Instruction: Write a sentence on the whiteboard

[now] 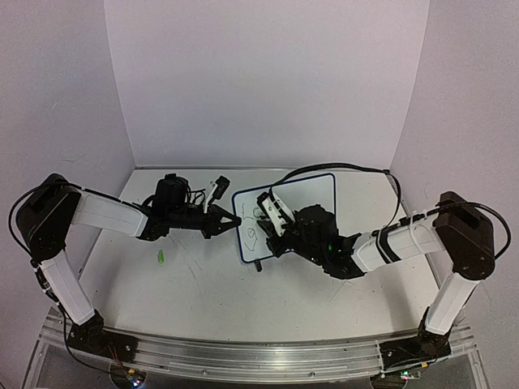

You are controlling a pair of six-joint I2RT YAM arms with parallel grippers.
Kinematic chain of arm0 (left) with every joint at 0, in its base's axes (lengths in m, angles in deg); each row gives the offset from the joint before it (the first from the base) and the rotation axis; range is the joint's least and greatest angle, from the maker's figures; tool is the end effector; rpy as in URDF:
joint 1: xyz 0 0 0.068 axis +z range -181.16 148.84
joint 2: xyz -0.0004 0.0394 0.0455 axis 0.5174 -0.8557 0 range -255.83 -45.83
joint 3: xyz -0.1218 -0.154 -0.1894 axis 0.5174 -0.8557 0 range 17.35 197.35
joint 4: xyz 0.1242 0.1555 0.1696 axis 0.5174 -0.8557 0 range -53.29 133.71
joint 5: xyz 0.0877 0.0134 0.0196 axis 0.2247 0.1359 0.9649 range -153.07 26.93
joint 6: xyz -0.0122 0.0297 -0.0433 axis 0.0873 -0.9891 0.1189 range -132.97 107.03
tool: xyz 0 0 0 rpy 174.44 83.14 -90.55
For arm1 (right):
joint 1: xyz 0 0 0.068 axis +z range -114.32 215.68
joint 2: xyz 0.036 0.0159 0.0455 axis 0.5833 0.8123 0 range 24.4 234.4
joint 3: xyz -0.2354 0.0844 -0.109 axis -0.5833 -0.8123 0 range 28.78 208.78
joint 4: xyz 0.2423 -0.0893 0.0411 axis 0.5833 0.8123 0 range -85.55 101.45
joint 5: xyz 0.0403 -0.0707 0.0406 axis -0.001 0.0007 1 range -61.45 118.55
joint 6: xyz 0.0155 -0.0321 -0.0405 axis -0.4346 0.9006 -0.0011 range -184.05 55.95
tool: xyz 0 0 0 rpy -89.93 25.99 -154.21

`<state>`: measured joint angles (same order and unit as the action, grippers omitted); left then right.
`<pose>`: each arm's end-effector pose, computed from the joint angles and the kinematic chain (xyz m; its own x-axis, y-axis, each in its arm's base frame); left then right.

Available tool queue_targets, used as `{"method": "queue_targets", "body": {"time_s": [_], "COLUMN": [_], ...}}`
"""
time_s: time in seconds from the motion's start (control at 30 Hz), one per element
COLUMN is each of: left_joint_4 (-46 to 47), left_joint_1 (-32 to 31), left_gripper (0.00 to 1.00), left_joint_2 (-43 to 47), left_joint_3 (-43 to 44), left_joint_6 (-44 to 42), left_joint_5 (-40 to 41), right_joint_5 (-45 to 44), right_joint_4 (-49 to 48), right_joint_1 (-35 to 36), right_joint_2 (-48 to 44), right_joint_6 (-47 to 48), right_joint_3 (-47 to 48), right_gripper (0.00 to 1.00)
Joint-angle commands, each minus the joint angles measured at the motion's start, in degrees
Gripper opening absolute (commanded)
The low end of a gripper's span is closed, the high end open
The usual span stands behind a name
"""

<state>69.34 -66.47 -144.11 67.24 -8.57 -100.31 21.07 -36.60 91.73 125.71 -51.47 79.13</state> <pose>0.2813 -0.2256 0.1918 -0.3849 0.1977 -0.9015 0.8886 0.3433 -0.3041 0.2163 0.3130 0.2010 0.0696 -0.2830 -0.9566 -0.7537 0.6133 -0.2363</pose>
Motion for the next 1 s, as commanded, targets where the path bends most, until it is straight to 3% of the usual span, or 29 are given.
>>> {"method": "queue_targets", "body": {"time_s": [0.0,0.97], "left_joint_4": [-1.91,-2.95], "left_joint_1": [0.5,0.51], "left_gripper": [0.0,0.0], "left_joint_2": [-0.64,-0.45], "left_joint_3": [1.61,1.92], "left_joint_6": [-4.31,-4.32], "left_joint_5": [3.93,3.7], "right_joint_5": [-4.58,-5.84], "right_joint_4": [-1.98,-0.81], "right_joint_1": [0.27,1.58], "right_joint_2": [0.86,4.04], "right_joint_6": [-0.18,-3.78], "right_joint_3": [-0.28,-1.43], "right_gripper": [0.0,0.0]}}
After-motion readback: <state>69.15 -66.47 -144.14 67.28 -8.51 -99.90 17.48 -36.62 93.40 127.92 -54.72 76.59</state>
